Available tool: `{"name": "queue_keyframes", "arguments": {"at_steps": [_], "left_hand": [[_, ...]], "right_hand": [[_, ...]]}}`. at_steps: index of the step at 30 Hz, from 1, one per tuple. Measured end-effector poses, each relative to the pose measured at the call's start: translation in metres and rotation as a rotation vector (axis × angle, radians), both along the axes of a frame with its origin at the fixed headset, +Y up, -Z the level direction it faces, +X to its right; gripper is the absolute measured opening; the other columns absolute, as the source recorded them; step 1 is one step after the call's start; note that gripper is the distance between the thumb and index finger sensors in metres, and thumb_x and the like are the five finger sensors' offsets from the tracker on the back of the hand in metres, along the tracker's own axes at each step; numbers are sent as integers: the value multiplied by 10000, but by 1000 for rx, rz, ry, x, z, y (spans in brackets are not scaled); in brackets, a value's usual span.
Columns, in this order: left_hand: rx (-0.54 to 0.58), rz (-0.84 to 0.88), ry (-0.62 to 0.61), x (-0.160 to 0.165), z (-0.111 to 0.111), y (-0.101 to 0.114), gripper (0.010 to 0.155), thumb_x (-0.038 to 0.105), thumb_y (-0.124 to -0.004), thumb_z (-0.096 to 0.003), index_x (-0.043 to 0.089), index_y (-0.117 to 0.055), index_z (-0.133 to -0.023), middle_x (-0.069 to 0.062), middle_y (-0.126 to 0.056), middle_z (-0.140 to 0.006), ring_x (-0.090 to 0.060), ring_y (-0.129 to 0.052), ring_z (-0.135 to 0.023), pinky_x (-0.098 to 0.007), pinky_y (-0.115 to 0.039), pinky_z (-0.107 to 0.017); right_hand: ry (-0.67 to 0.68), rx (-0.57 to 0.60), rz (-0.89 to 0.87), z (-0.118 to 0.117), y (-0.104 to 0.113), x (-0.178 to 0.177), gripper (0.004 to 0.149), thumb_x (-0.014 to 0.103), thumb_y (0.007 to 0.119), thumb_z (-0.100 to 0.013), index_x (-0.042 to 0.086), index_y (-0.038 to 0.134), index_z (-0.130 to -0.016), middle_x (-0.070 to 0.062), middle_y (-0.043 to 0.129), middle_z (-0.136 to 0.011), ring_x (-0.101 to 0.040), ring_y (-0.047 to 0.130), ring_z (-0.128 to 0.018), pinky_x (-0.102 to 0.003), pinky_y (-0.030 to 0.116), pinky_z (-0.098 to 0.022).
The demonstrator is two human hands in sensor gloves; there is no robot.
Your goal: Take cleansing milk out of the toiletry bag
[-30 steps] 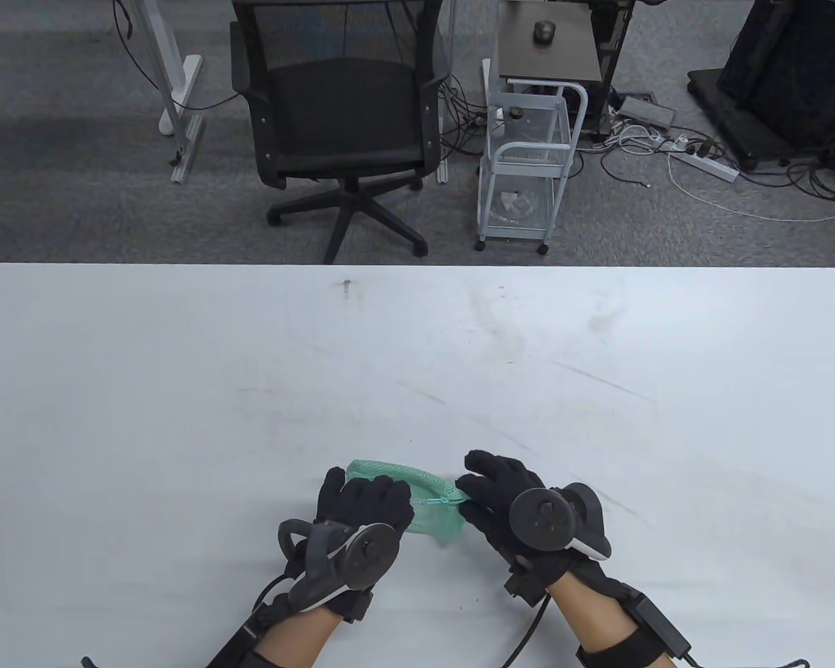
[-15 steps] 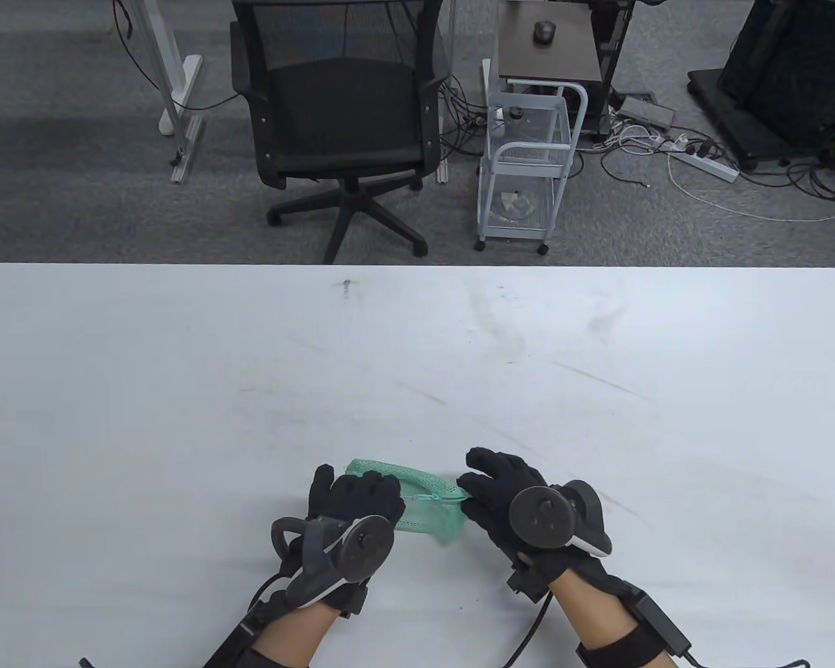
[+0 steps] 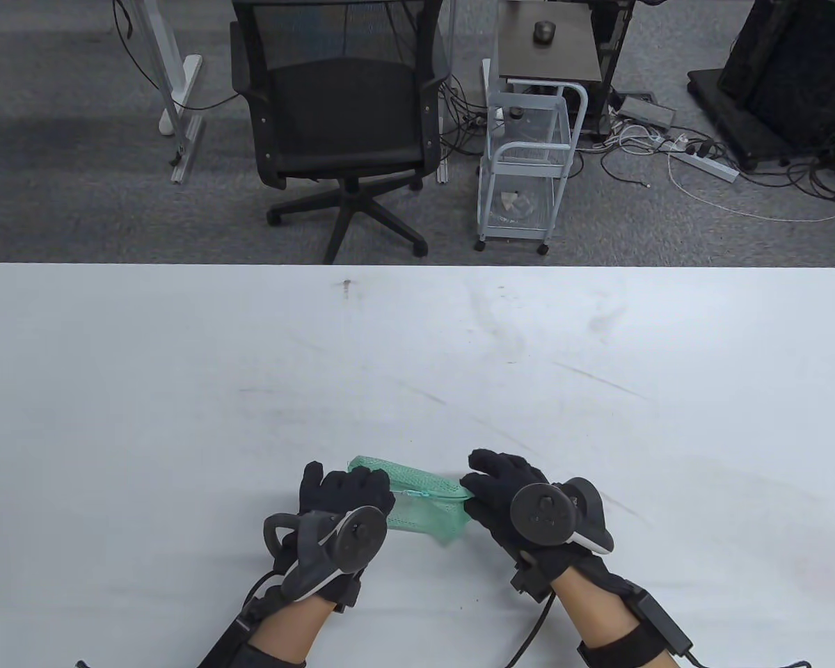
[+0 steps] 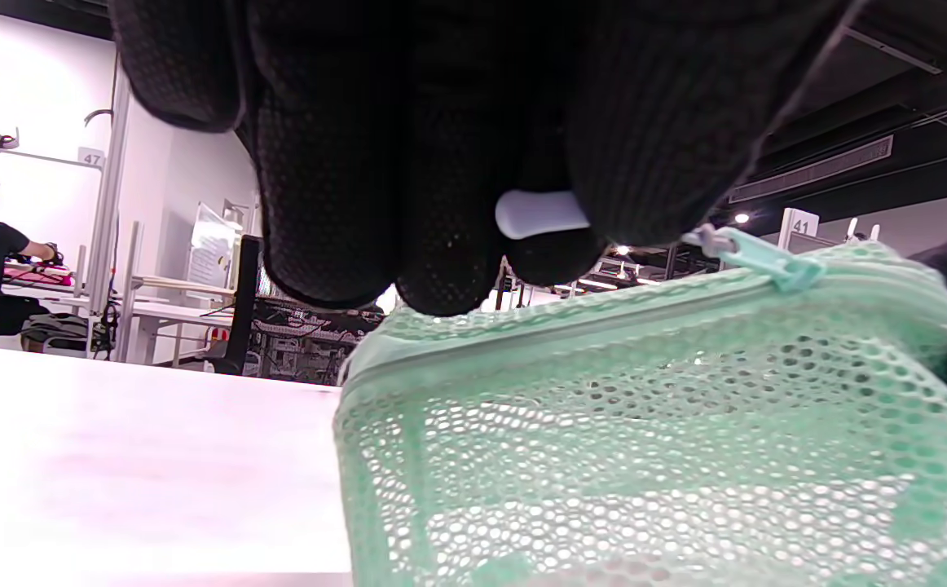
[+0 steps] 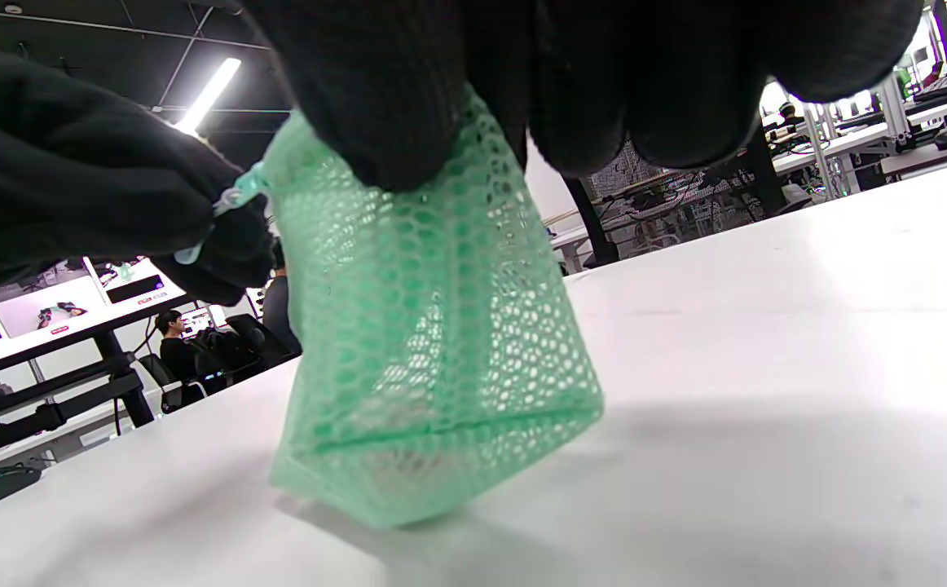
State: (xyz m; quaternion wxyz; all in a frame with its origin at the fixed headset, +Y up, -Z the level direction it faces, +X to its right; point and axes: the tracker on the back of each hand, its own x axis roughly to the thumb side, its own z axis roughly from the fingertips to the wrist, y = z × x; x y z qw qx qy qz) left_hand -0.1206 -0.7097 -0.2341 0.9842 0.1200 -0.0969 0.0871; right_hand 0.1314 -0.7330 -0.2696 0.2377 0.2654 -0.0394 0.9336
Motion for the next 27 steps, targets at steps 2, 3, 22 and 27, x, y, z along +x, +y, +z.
{"name": "queue_keyframes", "arguments": {"at_steps": [2,3,22,27], "left_hand": [[-4,1,12,-3,-2,0,405,393,-938,-464,216,-976,-827,-73,-1056,-856,-386,-1062,-719,-654,-658,-699],[-6,2,17,-4,-2,0,407,394,-938,-464,217,-974,-829,-71,-1056,-856,-385,-1064,-718,-654,-659,-699],[-77,-5,111,-24,-20,-12,406,395,-937,-464,216,-976,-827,-75,-1058,-851,-387,-1067,-709,-652,-664,-695],[-100,-2,131,-29,-25,-15,407,396,-937,-465,218,-974,-829,-74,-1060,-850,-386,-1067,-708,-652,-663,-696]], "right_hand": [[-1,0,4,0,0,1,401,249,931,-497,39,933,-839,-293,781,-1048,-632,793,-844,-726,655,-593],[-3,0,5,-1,0,1,400,249,930,-498,40,933,-839,-291,782,-1047,-634,791,-844,-727,655,-593],[-29,-9,38,-5,0,7,400,242,931,-497,38,933,-841,-291,784,-1047,-637,791,-844,-729,651,-596],[-31,-8,44,-5,1,8,400,242,931,-498,40,932,-843,-293,782,-1048,-640,779,-849,-730,649,-596]]}}
